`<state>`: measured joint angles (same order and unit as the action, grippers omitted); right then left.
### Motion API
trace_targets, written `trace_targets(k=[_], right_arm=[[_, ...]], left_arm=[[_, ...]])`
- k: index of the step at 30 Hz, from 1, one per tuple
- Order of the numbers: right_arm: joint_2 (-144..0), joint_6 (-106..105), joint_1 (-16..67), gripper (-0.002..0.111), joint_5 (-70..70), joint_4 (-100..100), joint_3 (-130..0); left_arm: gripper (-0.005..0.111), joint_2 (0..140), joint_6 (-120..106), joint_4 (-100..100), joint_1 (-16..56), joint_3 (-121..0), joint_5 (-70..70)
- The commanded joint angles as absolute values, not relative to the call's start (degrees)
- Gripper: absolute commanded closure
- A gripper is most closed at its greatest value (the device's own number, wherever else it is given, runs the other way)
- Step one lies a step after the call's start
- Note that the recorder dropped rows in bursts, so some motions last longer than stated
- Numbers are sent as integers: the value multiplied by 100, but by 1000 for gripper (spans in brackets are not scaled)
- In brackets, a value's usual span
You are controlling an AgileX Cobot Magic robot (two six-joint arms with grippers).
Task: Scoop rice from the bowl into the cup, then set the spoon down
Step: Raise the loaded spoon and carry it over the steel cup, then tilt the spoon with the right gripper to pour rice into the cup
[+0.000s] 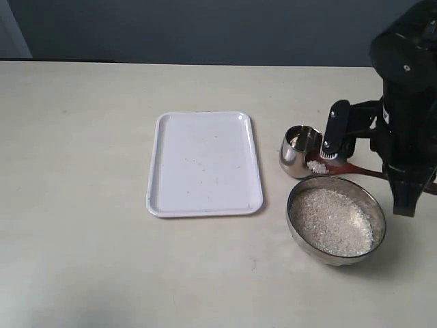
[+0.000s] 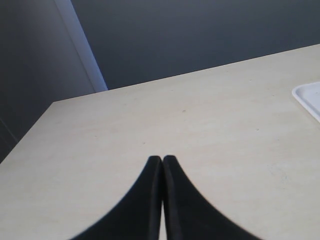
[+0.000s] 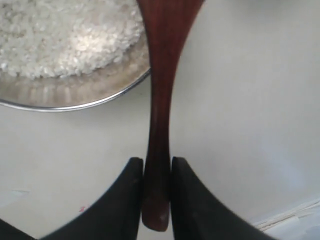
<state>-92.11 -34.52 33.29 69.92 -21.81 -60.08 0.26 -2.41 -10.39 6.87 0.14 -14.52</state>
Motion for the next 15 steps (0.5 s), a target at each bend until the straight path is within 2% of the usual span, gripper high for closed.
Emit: trace_targets(k=[1, 7, 15], right_arm=[[-9164, -3634, 3151, 109, 6996, -2145, -6460], [-9361, -3683, 2792, 109, 6996, -1920, -6893], [-9888, -3785, 2745, 109, 6996, -1907, -7230]], left_arm=[[106, 0, -205, -1018, 683, 0, -1373], [106, 0, -205, -1018, 683, 0, -1373], [106, 0, -205, -1018, 683, 0, -1373]])
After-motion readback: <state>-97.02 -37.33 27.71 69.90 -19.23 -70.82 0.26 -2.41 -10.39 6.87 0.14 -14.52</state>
